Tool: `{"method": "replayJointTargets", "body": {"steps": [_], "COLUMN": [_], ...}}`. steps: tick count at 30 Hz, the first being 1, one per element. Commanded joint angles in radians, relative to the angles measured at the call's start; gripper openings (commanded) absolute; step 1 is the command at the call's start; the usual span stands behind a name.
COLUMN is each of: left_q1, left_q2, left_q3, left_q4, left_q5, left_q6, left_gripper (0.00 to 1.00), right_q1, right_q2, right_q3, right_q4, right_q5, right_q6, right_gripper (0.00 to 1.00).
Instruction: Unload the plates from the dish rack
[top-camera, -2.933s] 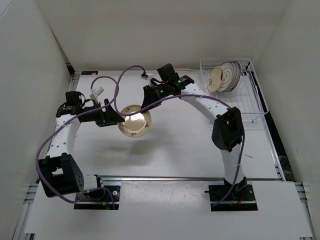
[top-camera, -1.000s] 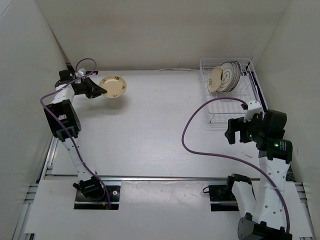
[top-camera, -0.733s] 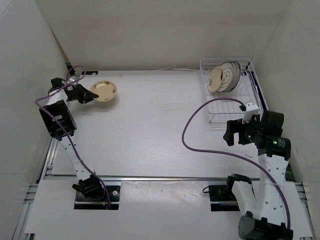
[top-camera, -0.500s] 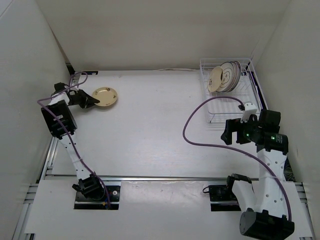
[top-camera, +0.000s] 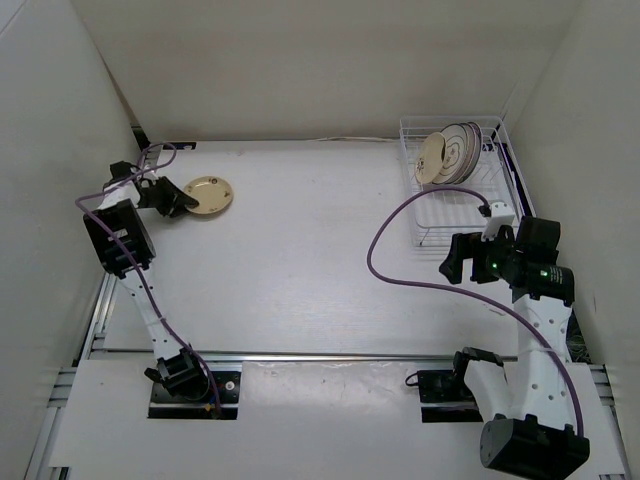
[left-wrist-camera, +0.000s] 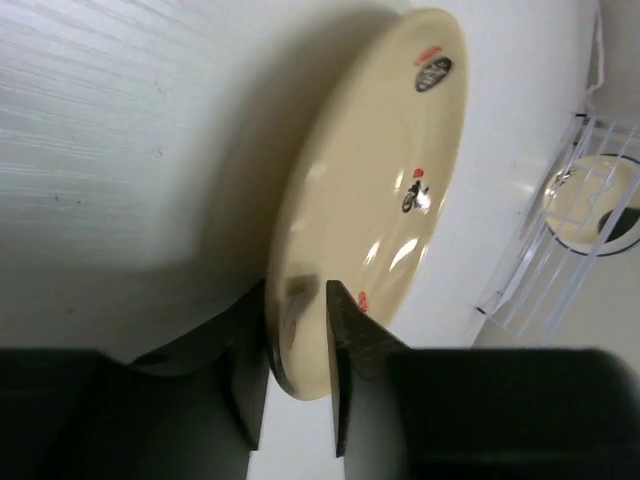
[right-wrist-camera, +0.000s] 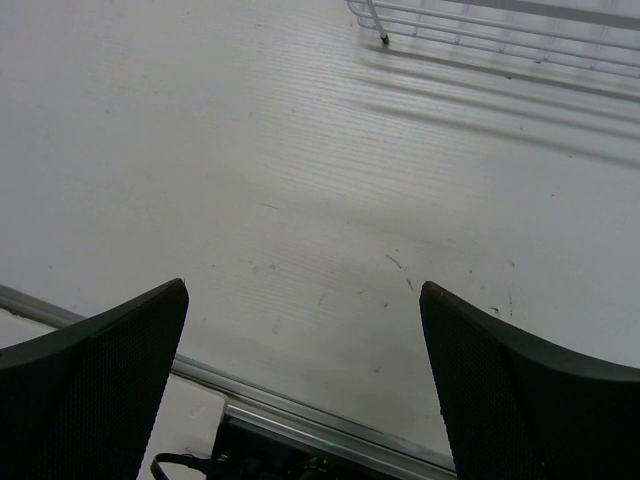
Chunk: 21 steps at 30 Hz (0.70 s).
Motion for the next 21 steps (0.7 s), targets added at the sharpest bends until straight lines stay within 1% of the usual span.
{"method": "replayJointTargets", "body": {"steps": [1, 2, 3, 6, 8, 9, 10, 11, 12, 14, 15, 16, 17, 19, 20, 21], "left_q1": [0.001, 0.001, -0.008, -0.008, -0.008, -0.017, -0.017, -0.017, -0.028, -0.028, -0.037, -0.037, -0.048, -0.048, -0.048, -0.048], "left_q2": [-0.053, -0.062, -0.073, -0.1, -0.129, -0.143, -0.162, -0.198, -0.221, -0.269, -0.319, -0.347, -0.376, -0.48, -0.519, -0.601], "left_q3": [0.006, 0.006, -0.003, -0.021, -0.031, -0.041, -0.064, -0.074, -0.083, -0.116, -0.127, -0.146, -0.158, -0.179, -0.205, -0.221], "left_q4": [-0.029, -0.029, -0.04, -0.049, -0.049, -0.061, -0.061, -0.061, -0.075, -0.075, -0.075, -0.075, -0.084, -0.084, -0.084, -0.084], "left_q5": [-0.182, -0.193, -0.214, -0.283, -0.317, -0.375, -0.403, -0.432, -0.5, -0.558, -0.614, -0.642, -0.668, -0.688, -0.664, -0.639], "left_q6": [0.042, 0.052, 0.052, 0.061, 0.061, 0.061, 0.061, 0.061, 0.061, 0.061, 0.061, 0.05, 0.05, 0.039, 0.039, 0.039], "left_gripper": [0.42, 0.53, 0.61, 0.64, 0.7, 0.71, 0.71, 0.73, 0.75, 0.75, 0.78, 0.78, 0.78, 0.78, 0.79, 0.79], "right_q1": [-0.005, -0.005, -0.005, -0.005, -0.005, -0.005, -0.005, -0.005, -0.005, -0.005, -0.005, -0.005, -0.005, -0.005, -0.005, -0.005], "right_q2": [0.0, 0.0, 0.0, 0.0, 0.009, 0.009, 0.02, 0.02, 0.035, 0.049, 0.06, 0.06, 0.07, 0.095, 0.125, 0.147], "right_q3": [-0.008, -0.008, -0.008, 0.01, 0.02, 0.03, 0.03, 0.055, 0.067, 0.086, 0.086, 0.096, 0.096, 0.116, 0.13, 0.165], "right_q4": [0.039, 0.039, 0.039, 0.039, 0.039, 0.039, 0.048, 0.048, 0.048, 0.072, 0.101, 0.121, 0.141, 0.204, 0.226, 0.27], "right_q5": [-0.033, -0.033, -0.033, -0.033, -0.033, -0.018, -0.005, 0.007, 0.021, 0.076, 0.099, 0.123, 0.174, 0.222, 0.24, 0.257], "right_q6": [0.012, 0.012, 0.012, 0.021, 0.031, 0.032, 0.051, 0.051, 0.065, 0.093, 0.093, 0.119, 0.119, 0.14, 0.14, 0.154], "right_gripper": [1.0, 1.0, 1.0, 1.0, 1.0, 1.0, 1.0, 1.0, 1.0, 1.0, 1.0, 1.0, 1.0, 1.0, 1.0, 1.0]}}
